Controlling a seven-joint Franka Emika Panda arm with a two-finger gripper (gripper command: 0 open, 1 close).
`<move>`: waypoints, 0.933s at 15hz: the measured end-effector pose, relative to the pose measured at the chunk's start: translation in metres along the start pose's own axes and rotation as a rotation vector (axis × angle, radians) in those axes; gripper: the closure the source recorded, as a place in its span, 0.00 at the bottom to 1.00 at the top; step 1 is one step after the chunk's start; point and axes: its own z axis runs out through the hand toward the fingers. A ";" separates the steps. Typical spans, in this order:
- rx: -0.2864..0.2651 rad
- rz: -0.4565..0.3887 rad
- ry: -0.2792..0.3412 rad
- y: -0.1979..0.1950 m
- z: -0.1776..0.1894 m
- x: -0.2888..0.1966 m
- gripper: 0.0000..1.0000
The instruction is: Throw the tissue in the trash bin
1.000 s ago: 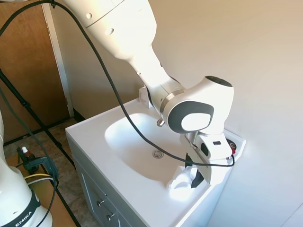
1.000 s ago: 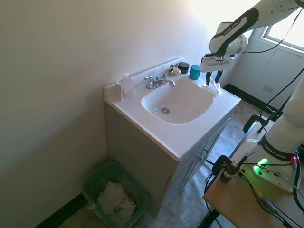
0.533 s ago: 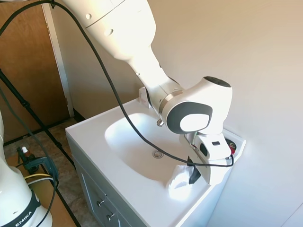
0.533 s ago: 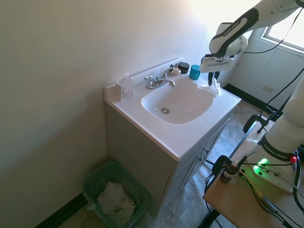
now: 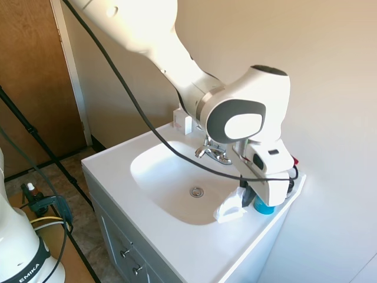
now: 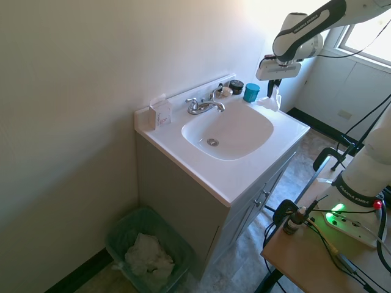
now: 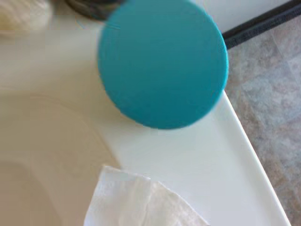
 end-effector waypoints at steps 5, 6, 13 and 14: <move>0.107 -0.073 0.052 -0.041 -0.096 -0.066 1.00; 0.123 -0.091 0.062 -0.051 -0.111 -0.087 1.00; 0.192 -0.205 0.132 -0.104 -0.165 -0.231 1.00; 0.196 -0.231 0.142 -0.112 -0.168 -0.258 1.00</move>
